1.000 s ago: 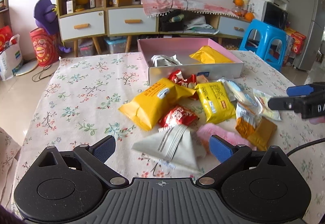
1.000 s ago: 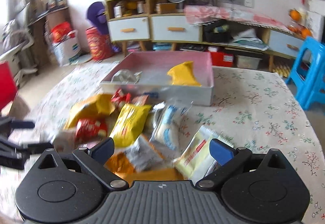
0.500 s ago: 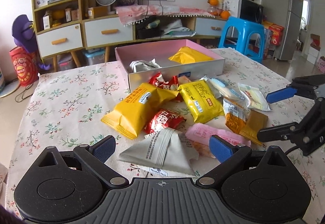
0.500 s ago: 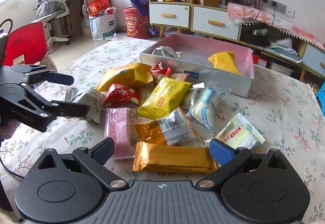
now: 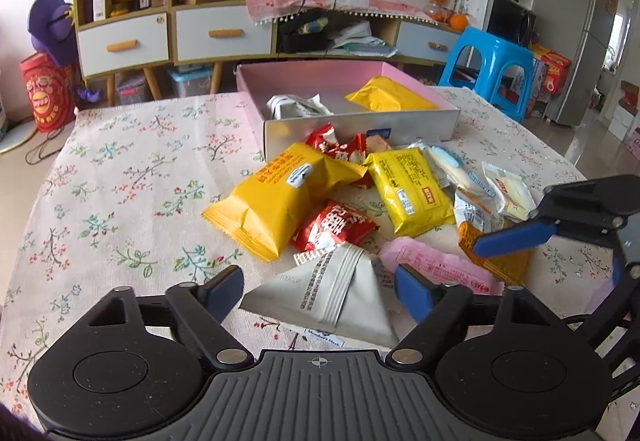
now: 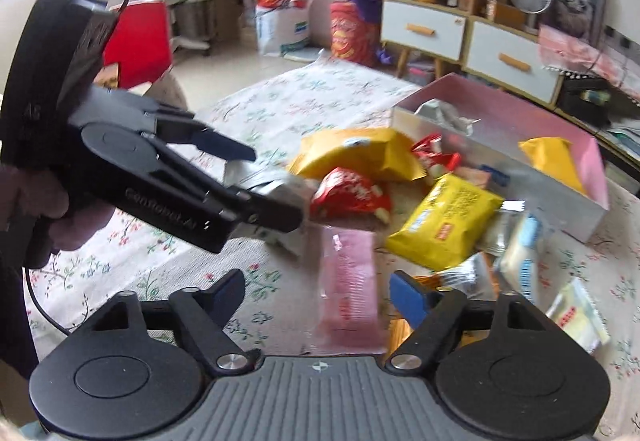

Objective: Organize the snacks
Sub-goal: 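Grasp the pink bar with the right tool while the left tool grasps the triangular pack, then carry the pink bar and triangular pack into the box and open both tools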

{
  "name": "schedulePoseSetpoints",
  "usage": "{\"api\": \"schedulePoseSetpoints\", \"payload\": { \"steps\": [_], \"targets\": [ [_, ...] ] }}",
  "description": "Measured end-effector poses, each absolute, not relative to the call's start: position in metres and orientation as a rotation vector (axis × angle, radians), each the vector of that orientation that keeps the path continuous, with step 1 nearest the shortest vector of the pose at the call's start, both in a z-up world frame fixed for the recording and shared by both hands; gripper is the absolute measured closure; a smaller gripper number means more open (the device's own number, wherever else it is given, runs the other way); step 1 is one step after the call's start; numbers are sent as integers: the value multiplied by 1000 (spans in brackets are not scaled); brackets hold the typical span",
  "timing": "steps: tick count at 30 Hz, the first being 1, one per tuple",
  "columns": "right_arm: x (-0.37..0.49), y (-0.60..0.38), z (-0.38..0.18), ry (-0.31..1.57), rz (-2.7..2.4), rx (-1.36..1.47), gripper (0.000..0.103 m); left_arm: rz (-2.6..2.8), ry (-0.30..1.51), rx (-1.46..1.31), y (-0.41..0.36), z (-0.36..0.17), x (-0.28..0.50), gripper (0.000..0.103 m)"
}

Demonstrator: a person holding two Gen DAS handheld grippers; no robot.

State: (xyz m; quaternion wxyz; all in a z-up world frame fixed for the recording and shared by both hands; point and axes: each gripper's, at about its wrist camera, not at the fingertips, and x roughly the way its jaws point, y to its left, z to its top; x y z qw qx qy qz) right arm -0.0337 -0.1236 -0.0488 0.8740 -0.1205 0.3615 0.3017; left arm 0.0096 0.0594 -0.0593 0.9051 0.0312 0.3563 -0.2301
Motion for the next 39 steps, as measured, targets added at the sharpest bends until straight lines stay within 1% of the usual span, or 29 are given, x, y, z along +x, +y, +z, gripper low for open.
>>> {"api": "schedulePoseSetpoints", "payload": {
  "steps": [1, 3, 16, 19, 21, 23, 39],
  "targets": [
    [-33, -121, -50, 763, 633, -254, 40, -473, 742, 64, 60, -60, 10, 26],
    [-31, -118, -52, 773, 631, -260, 41, -471, 752, 65, 61, -61, 11, 32],
    [-19, -108, -65, 829, 578, -288, 56, -475, 782, 59, 64, -62, 12, 33],
    [-17, -108, -67, 836, 567, -289, 64, -473, 786, 58, 64, -62, 12, 34],
    [-16, -109, -67, 837, 564, -280, 76, -468, 784, 58, 64, -61, 12, 37],
    [-14, -110, -65, 841, 558, -270, 79, -467, 779, 53, 65, -60, 12, 38],
    [-12, -119, -39, 791, 538, -216, 80, -461, 727, 6, 68, -34, 12, 41]
  ]
}}
